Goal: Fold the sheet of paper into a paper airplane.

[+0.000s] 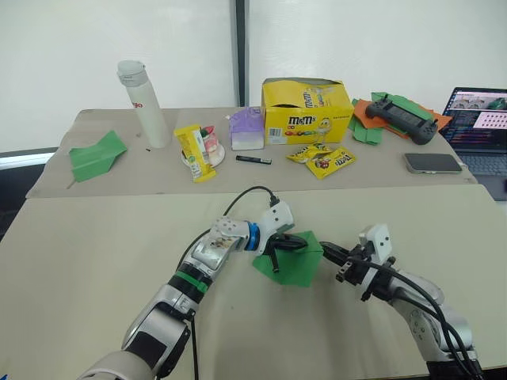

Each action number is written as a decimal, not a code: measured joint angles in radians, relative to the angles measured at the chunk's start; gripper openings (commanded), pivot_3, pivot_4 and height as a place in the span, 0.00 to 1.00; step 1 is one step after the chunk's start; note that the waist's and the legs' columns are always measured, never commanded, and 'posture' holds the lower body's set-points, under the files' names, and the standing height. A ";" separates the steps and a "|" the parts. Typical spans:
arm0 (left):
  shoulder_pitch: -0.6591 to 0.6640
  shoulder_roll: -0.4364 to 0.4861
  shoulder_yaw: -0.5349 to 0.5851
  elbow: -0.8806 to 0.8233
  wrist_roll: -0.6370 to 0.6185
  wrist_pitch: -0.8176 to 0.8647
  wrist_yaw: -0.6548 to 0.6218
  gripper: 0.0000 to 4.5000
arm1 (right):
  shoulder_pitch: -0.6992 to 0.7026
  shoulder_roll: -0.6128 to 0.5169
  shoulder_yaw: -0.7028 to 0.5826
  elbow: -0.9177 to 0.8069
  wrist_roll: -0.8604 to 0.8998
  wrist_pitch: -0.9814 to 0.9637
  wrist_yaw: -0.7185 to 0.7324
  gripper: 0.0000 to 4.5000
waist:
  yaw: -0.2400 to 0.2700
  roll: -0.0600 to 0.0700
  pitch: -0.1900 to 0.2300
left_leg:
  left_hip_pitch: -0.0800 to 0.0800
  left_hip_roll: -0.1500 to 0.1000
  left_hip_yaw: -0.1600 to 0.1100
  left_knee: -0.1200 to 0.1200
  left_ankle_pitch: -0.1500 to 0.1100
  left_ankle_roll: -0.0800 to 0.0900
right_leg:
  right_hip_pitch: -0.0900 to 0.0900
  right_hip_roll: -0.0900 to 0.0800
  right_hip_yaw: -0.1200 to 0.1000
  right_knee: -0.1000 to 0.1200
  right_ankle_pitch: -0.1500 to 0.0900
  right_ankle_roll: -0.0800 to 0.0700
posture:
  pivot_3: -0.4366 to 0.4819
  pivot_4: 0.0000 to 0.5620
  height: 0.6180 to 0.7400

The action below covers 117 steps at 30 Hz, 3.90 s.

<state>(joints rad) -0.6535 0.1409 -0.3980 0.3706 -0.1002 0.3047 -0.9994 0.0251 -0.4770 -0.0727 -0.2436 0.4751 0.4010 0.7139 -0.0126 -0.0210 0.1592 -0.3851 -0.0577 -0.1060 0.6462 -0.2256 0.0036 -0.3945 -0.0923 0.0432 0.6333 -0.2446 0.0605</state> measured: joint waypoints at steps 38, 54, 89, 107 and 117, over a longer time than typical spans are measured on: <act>0.071 0.080 0.043 -0.090 0.018 0.070 0.030 0.00 | -0.177 0.044 0.138 0.159 -0.111 0.014 0.002 0.01 | -0.004 0.000 0.000 | 0.003 0.000 -0.001 0.001 0.000 0.000 | 0.000 0.001 0.000 0.006 0.000 -0.001 | 0.48 0.27 1.00; 0.068 0.197 0.125 -0.242 -0.057 0.134 0.005 0.00 | -0.184 0.065 0.180 0.152 -0.207 -0.004 0.000 0.01 | -0.007 -0.002 -0.001 | 0.010 0.002 -0.001 0.000 0.000 0.000 | 0.005 0.002 0.001 0.007 -0.001 -0.001 | 0.48 0.27 1.00; 0.104 0.120 0.017 -0.138 0.032 0.065 0.078 0.00 | -0.234 0.049 0.132 0.181 -0.250 -0.178 -0.002 0.01 | -0.002 -0.003 -0.003 | 0.012 0.001 -0.001 -0.001 0.000 0.000 | 0.007 0.000 0.001 0.007 -0.002 -0.001 | 0.48 0.27 1.00; 0.106 0.128 0.002 -0.180 0.025 0.127 0.047 0.00 | -0.037 -0.049 0.231 0.100 -0.290 -0.257 0.135 0.01 | 0.000 -0.004 -0.003 | 0.012 0.002 -0.001 -0.001 0.000 0.000 | 0.008 0.000 0.000 0.005 -0.006 0.005 | 0.48 0.27 1.00; 0.114 0.134 -0.011 -0.210 0.017 0.159 0.023 0.00 | 0.087 -0.124 0.299 -0.034 -0.259 -0.280 0.239 0.01 | 0.001 -0.004 -0.004 | 0.012 0.002 -0.002 -0.002 -0.001 0.000 | 0.008 0.000 0.000 0.004 -0.008 0.008 | 0.48 0.27 1.00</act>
<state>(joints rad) -0.5392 0.2748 -0.4092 0.1610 -0.0830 0.4640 -0.9762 0.1126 -0.6010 0.2262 -0.2778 0.2157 0.1208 0.9531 -0.0118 -0.0251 0.1556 -0.3732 -0.0556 -0.1080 0.6445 -0.2261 0.0033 -0.3863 -0.0924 0.0435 0.6375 -0.2521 0.0680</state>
